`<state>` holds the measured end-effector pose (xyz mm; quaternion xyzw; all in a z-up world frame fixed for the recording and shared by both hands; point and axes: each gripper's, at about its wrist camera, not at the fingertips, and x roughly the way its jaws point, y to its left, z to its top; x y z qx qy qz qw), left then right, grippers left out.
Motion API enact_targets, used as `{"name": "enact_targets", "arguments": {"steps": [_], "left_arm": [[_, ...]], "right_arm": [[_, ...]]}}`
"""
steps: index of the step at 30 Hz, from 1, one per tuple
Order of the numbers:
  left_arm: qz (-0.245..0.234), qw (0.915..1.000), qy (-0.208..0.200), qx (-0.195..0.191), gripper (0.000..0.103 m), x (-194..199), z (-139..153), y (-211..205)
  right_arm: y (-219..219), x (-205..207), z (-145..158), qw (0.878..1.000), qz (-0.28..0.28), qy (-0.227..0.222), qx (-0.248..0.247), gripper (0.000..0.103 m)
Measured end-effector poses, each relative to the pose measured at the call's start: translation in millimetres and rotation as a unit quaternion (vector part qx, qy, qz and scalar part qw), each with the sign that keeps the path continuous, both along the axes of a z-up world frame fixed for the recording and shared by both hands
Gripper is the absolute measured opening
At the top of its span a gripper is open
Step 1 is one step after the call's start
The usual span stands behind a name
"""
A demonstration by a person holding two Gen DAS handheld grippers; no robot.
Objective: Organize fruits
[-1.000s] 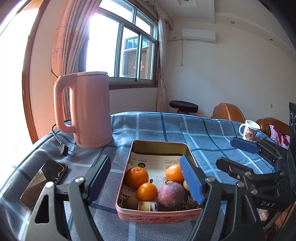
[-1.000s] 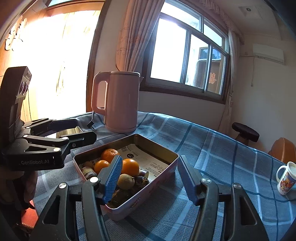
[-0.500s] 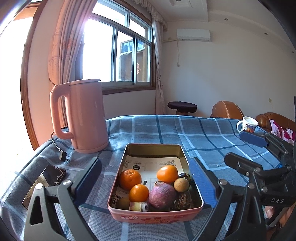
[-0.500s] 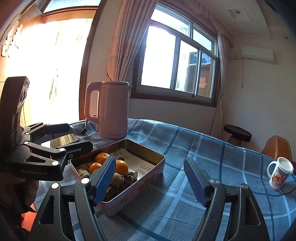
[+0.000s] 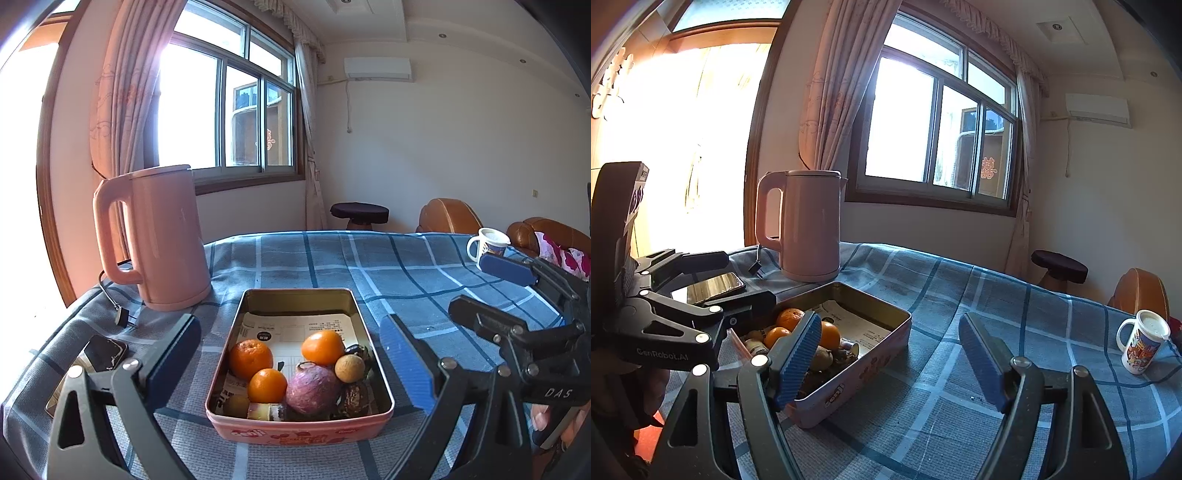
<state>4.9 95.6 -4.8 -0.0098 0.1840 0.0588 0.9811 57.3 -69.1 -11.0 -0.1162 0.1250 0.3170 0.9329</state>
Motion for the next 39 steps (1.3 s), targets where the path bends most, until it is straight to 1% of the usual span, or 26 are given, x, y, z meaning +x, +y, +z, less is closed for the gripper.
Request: {"name": "enact_targets", "arguments": {"steps": [12,18,23,26,39], "left_arm": [[-0.002,0.9999,0.001,0.01,0.103,1,-1,-5],[-0.003,0.9997,-0.01,0.02,0.103,-3,3,-13],[-0.004,0.9998,-0.016,0.012,0.103,-4,7,-13],[-0.004,0.9997,-0.018,0.016,0.103,-4,7,-15],[0.0,0.9996,-0.018,0.021,0.103,-1,5,-15]], "right_arm": [[-7,0,1,1.0,-0.007,-0.002,0.01,0.079],[-12,-1,2,1.0,-0.013,-0.007,0.012,0.079],[-19,0,5,1.0,-0.021,-0.008,0.019,0.079],[-23,0,5,0.999,-0.024,-0.008,0.022,0.08],[-26,4,0,1.0,-0.027,0.0,0.014,0.08]]}}
